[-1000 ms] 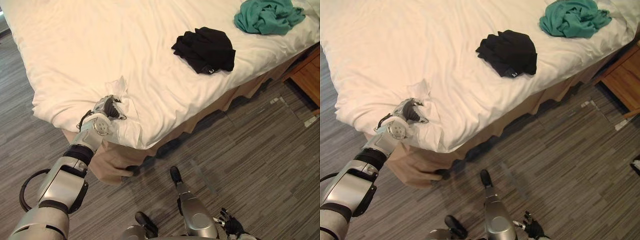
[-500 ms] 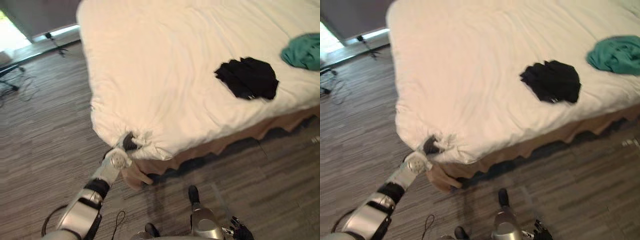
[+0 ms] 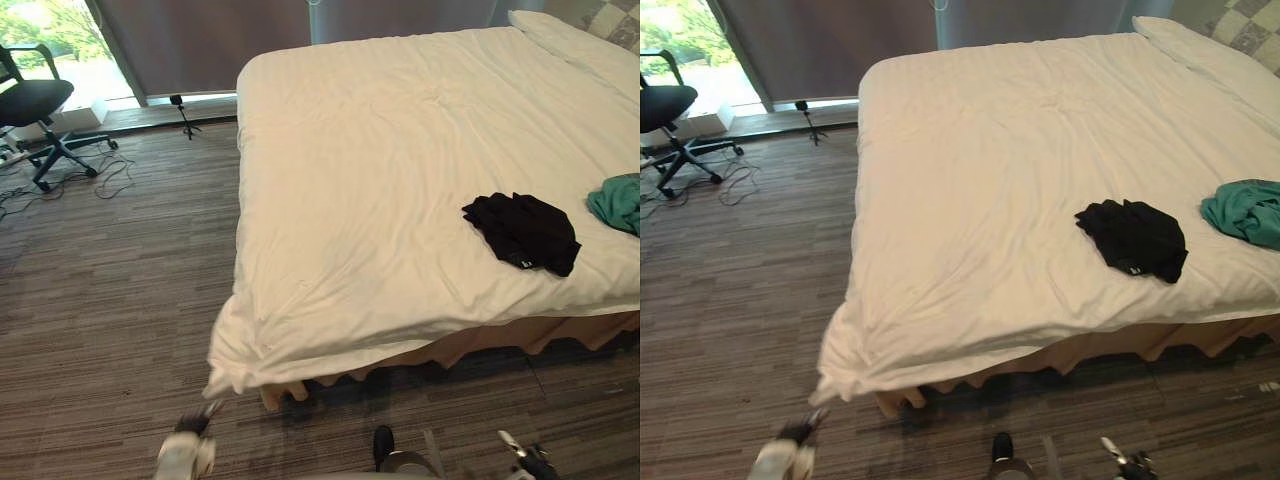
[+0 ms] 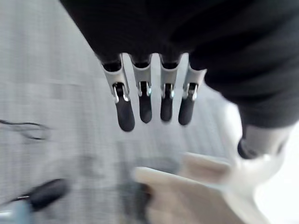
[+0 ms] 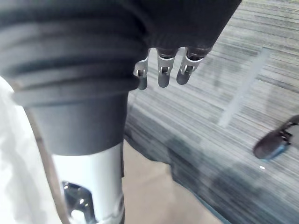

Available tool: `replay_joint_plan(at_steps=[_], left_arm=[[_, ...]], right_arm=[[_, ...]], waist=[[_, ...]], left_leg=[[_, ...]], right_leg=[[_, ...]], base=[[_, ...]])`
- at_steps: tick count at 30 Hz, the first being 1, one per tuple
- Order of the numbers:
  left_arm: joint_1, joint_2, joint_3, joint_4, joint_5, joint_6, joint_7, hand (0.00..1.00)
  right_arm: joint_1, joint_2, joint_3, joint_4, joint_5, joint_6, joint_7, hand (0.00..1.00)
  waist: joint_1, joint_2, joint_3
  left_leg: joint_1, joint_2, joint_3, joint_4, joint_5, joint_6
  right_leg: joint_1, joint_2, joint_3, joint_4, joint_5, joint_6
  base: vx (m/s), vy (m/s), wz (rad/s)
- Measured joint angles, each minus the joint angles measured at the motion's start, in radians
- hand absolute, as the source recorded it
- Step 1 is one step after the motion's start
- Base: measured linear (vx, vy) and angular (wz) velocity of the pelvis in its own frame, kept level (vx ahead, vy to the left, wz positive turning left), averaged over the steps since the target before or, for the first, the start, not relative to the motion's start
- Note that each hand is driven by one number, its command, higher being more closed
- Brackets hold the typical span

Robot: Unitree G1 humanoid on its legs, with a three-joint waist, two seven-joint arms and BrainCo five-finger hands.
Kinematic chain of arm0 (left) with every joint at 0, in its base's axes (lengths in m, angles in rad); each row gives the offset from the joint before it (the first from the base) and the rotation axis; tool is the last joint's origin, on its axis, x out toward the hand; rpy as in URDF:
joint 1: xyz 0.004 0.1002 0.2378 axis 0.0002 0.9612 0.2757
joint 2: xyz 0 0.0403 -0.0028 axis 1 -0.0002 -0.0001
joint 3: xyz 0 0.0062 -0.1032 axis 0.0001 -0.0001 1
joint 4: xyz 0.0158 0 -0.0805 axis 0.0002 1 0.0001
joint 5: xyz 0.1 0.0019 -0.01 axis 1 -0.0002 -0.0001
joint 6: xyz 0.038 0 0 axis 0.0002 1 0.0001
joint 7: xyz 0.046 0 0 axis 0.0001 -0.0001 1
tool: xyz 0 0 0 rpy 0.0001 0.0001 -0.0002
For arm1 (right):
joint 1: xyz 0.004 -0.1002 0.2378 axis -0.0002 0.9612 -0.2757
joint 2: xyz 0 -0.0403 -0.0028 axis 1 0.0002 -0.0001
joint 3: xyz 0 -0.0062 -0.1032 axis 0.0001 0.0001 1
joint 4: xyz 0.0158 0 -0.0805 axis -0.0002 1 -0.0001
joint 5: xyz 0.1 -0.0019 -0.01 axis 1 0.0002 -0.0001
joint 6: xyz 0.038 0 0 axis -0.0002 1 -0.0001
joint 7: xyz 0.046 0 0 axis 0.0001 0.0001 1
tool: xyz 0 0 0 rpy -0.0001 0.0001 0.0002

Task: Tidy the bed and pick cloth on bed and put in laundry

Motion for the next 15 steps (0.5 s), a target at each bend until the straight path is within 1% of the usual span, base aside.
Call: replay_joint_plan(at_steps=[1, 2, 3, 4, 6, 7, 9, 10, 11, 12, 14, 15], left_arm=[[0.012, 0.0, -0.024, 0.0, -0.005, -0.001, -0.009, 0.0], [0.014, 0.0, -0.046, 0.0, -0.016, -0.004, -0.016, 0.0], [0.009, 0.0, -0.113, -0.002, -0.044, -0.02, -0.02, 0.0], [-0.009, -0.003, -0.184, -0.005, -0.083, -0.05, -0.02, 0.0], [-0.033, -0.007, -0.255, -0.02, -0.118, -0.079, -0.018, 0.0], [-0.057, -0.013, -0.324, -0.062, -0.156, -0.109, -0.015, 0.0], [-0.072, -0.013, -0.365, -0.084, -0.174, -0.123, -0.015, 0.0], [-0.077, -0.012, -0.392, -0.1, -0.175, -0.13, -0.013, 0.0], [-0.077, -0.012, -0.41, -0.111, -0.175, -0.137, -0.013, 0.0], [-0.077, -0.012, -0.418, -0.114, -0.175, -0.138, -0.013, 0.0], [-0.073, -0.011, -0.445, -0.111, -0.175, -0.123, -0.014, 0.0], [-0.068, -0.01, -0.459, -0.11, -0.175, -0.108, -0.014, 0.0]], right_arm=[[-0.022, -0.028, -0.005, -0.019, 0.0, 0.0, -0.007, 1.0], [-0.033, -0.038, -0.003, -0.044, 0.0, 0.0, -0.01, 1.0], [-0.075, -0.059, 0.01, -0.112, -0.001, -0.001, -0.018, 1.0], [-0.109, -0.084, 0.051, -0.19, -0.003, 0.003, -0.032, 1.0], [-0.12, -0.117, 0.111, -0.288, -0.003, 0.013, -0.048, 1.0], [-0.143, -0.154, 0.19, -0.418, -0.032, 0.028, -0.056, 1.0], [-0.168, -0.183, 0.253, -0.528, -0.047, 0.041, -0.045, 1.0], [-0.192, -0.203, 0.305, -0.606, -0.079, 0.056, -0.032, 1.0], [-0.218, -0.218, 0.36, -0.672, -0.083, 0.064, -0.021, 1.0], [-0.235, -0.226, 0.389, -0.699, -0.082, 0.067, -0.012, 1.0], [-0.306, -0.231, 0.486, -0.792, -0.083, 0.091, 0.027, 1.0], [-0.37, -0.233, 0.564, -0.834, -0.082, 0.107, 0.067, 1.0]], waist=[[0.004, -0.006, -0.001], [0.007, -0.011, -0.002], [0.007, -0.017, -0.005], [0.006, -0.023, -0.01], [0.005, -0.028, -0.014], [-0.004, -0.032, -0.022], [-0.011, -0.035, -0.021], [-0.014, -0.039, -0.024], [-0.014, -0.042, -0.024], [-0.014, -0.044, -0.024], [-0.009, -0.057, -0.024], [0.002, -0.067, -0.024]], left_leg=[[0.0, -0.001, 0.009, -0.003, 0.0, 0.0], [-0.001, -0.001, 0.02, -0.004, -0.001, 0.0], [-0.003, -0.001, 0.051, -0.009, -0.002, -0.001], [-0.004, -0.001, 0.077, -0.009, -0.004, -0.003], [-0.003, 0.0, 0.093, -0.008, -0.003, -0.005], [0.001, 0.003, 0.103, -0.008, -0.002, -0.006], [0.013, 0.004, 0.115, -0.009, -0.002, -0.007], [0.016, 0.004, 0.122, -0.009, -0.001, -0.007], [0.017, 0.004, 0.125, -0.009, -0.001, -0.007], [0.017, 0.004, 0.126, -0.009, -0.001, -0.007], [0.024, 0.003, 0.127, -0.009, 0.0, -0.008], [0.024, 0.002, 0.127, -0.009, 0.001, -0.01]], right_leg=[[-0.008, 0.001, 0.008, 0.0, 0.003, 0.0], [-0.015, 0.002, 0.018, 0.0, 0.006, -0.001], [-0.027, 0.006, 0.036, 0.0, 0.014, -0.007], [-0.045, 0.009, 0.061, 0.0, 0.022, -0.013], [-0.056, 0.014, 0.08, 0.0, 0.029, -0.012], [-0.06, 0.021, 0.092, 0.0, 0.034, -0.016], [-0.058, 0.027, 0.104, 0.0, 0.036, -0.018], [-0.059, 0.029, 0.11, 0.0, 0.038, -0.02], [-0.06, 0.029, 0.112, 0.0, 0.039, -0.02], [-0.06, 0.029, 0.113, 0.0, 0.04, -0.019], [-0.06, 0.029, 0.113, 0.0, 0.042, -0.02], [-0.06, 0.029, 0.113, 0.0, 0.043, -0.022]], base=[[-0.07, -0.007, -0.14], [-0.07, -0.002, -0.47], [-0.08, -0.005, -0.69], [-0.05, -0.013, -0.68], [-0.03, -0.027, -0.43], [-0.01, -0.039, -0.33], [-0.01, -0.028, -0.26], [-0.02, -0.015, -0.19], [-0.02, -0.013, -0.1], [-0.02, -0.013, -0.04], [-0.02, -0.009, 0.0], [0.0, 0.0, 0.0]])
